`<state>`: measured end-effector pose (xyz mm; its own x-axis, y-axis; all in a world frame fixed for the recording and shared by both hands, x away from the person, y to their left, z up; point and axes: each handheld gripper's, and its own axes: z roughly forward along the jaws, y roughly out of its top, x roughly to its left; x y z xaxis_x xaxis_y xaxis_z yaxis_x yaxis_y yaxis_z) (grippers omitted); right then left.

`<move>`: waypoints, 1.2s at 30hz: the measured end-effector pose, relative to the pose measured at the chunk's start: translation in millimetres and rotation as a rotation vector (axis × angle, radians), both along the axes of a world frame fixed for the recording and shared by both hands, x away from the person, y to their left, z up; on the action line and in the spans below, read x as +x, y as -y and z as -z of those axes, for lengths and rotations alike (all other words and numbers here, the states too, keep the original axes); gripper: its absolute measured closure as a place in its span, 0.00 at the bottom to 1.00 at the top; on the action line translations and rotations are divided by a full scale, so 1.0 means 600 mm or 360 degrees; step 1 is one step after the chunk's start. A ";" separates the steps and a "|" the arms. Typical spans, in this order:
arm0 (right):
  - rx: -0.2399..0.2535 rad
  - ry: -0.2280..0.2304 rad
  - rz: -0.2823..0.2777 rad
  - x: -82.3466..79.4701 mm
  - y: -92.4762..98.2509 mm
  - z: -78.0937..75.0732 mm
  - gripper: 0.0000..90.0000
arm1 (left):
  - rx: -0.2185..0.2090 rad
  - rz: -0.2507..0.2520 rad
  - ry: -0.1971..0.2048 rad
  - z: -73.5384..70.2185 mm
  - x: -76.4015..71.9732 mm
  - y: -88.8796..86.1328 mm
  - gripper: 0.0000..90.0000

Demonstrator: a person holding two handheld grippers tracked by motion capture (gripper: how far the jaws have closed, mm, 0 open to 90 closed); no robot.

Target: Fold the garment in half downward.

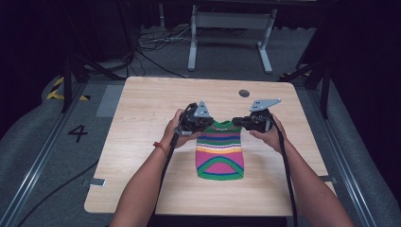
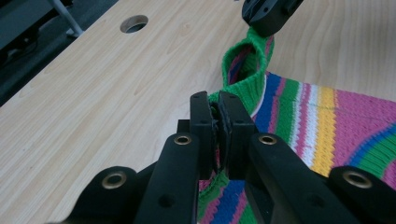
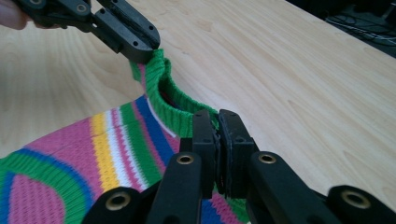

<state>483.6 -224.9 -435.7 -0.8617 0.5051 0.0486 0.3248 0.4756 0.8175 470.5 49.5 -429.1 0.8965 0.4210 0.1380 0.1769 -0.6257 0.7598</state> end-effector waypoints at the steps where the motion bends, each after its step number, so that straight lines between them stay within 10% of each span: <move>1: 0.0004 0.0000 -0.0010 -0.005 0.002 -0.001 0.96 | -0.0015 0.0011 0.0000 -0.001 -0.006 -0.003 0.95; 17: -0.0018 0.0007 -0.0258 -0.089 -0.002 0.005 0.96 | 0.0039 0.0180 -0.0013 0.011 -0.078 -0.027 0.95; 36: -0.0183 -0.0061 -0.0513 -0.175 -0.020 0.037 0.96 | 0.0303 0.0321 -0.0052 0.056 -0.171 -0.022 0.95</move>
<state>378.6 -213.0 -458.1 -0.9765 0.2111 0.0425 0.1722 0.6473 0.7425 368.1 62.7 -462.4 0.9649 0.2026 0.1669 0.0567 -0.7819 0.6209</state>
